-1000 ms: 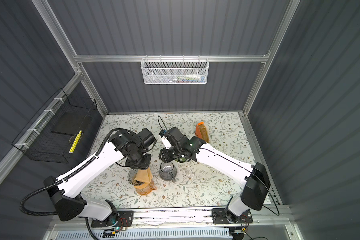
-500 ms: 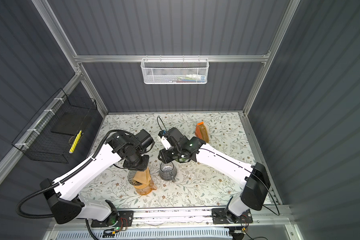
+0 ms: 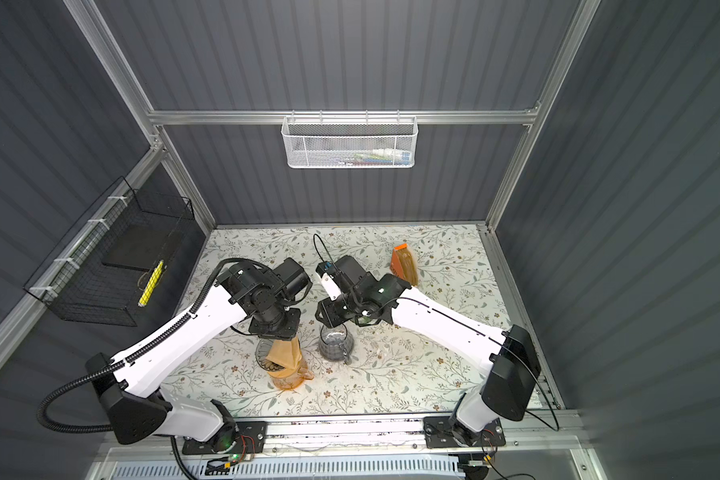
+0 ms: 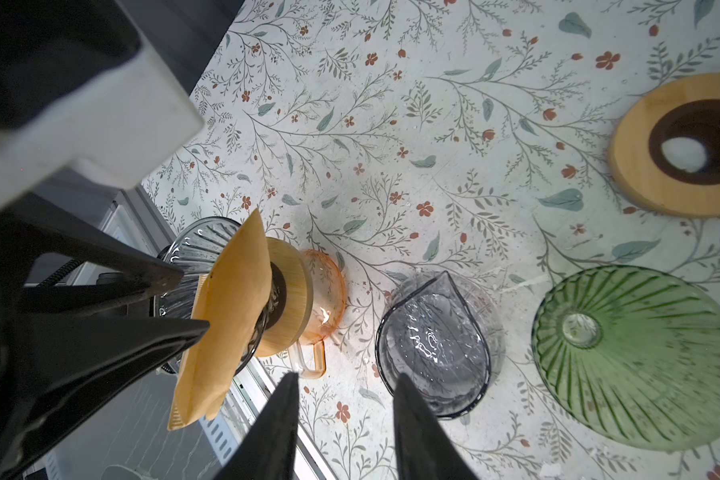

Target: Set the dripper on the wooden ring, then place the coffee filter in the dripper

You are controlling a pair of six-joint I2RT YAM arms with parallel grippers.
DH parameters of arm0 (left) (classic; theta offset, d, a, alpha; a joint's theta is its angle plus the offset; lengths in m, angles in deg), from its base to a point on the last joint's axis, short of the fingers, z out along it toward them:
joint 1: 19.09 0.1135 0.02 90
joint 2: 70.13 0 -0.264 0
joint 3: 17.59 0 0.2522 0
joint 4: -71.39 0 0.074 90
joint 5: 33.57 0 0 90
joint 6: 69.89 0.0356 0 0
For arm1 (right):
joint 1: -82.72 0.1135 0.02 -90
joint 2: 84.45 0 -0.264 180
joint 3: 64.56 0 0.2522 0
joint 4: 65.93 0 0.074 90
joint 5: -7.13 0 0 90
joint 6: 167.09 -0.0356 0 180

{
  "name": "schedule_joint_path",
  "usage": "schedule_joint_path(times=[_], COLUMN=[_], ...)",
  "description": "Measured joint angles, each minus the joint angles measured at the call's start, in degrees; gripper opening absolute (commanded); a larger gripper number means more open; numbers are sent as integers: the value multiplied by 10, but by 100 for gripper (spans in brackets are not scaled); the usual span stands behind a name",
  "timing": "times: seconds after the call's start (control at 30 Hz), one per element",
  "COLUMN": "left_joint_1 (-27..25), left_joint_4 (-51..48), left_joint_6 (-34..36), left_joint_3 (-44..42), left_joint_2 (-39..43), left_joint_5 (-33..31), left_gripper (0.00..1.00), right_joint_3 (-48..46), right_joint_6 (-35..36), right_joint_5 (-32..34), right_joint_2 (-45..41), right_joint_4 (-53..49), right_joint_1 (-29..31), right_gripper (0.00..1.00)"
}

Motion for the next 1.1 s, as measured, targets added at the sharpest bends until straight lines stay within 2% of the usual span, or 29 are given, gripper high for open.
schedule_joint_path(times=[0.5,1.1], left_joint_1=[0,0], left_joint_4=[-1,6], left_joint_6=[-2,-24], left_joint_3=[-32,-103], left_joint_2=[36,114], left_joint_5=[-13,-18], left_gripper=[34,33], right_joint_3=[3,55], right_joint_6=[0,-18], right_joint_5=[-2,-15], right_joint_2=[4,56], right_joint_4=[-1,-8], right_joint_1=[16,90], right_gripper=[40,40])
